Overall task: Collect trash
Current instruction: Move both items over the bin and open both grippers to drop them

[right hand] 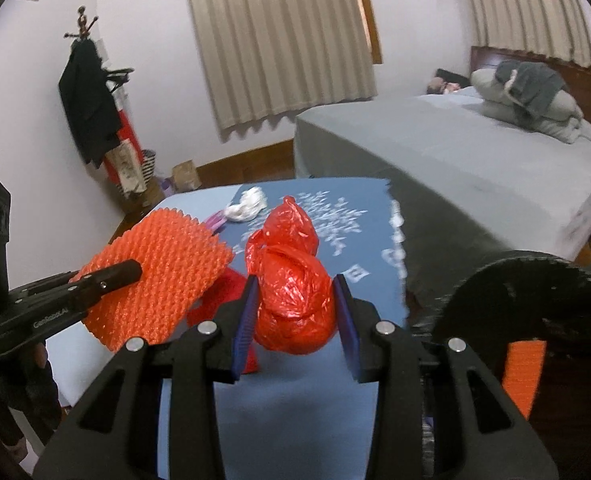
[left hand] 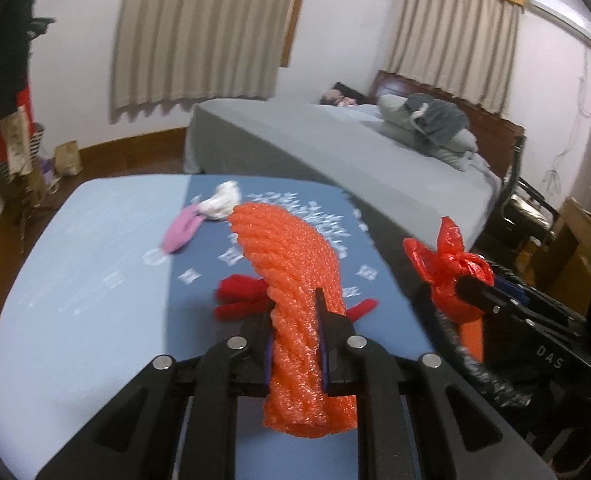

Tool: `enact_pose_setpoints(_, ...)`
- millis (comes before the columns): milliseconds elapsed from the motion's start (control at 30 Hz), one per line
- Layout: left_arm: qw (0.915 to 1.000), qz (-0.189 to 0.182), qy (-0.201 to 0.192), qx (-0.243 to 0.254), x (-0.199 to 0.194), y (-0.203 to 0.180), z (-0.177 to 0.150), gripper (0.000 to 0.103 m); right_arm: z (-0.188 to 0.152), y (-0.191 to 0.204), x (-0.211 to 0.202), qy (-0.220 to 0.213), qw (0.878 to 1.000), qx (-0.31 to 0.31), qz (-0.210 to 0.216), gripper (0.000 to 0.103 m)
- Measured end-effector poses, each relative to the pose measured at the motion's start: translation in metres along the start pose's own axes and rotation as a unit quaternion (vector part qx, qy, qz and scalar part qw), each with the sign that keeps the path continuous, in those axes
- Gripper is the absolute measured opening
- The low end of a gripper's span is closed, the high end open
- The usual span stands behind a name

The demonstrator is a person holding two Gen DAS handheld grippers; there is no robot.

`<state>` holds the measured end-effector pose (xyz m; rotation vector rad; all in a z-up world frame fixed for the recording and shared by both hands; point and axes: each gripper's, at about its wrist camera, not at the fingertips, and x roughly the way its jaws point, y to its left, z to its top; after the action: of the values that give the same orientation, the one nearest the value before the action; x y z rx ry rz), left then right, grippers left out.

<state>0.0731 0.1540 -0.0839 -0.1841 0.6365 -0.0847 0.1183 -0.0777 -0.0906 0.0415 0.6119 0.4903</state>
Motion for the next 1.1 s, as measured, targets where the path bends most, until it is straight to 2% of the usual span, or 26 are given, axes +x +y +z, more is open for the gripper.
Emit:
enact_pose_setpoints(300, 0.997, -0.065, -0.004, 0.042, 0.022, -0.066, 0.018, 0.016, 0.0, -0.057, -0.034, -0.024, 0.997, 0.031, -0.065, 0.036)
enact_pose_setpoints(700, 0.9842, -0.15, 0.011, 0.093, 0.056, -0.159, 0.027, 0.016, -0.018, -0.131, -0.08, -0.042, 0.986, 0.072, -0.148, 0.036)
enact_pose_setpoints(1100, 0.97, -0.197, 0.034, 0.138, 0.086, -0.234, 0.014, 0.016, -0.041, -0.186, -0.107, -0.04, 0.972, 0.108, -0.204, 0.036)
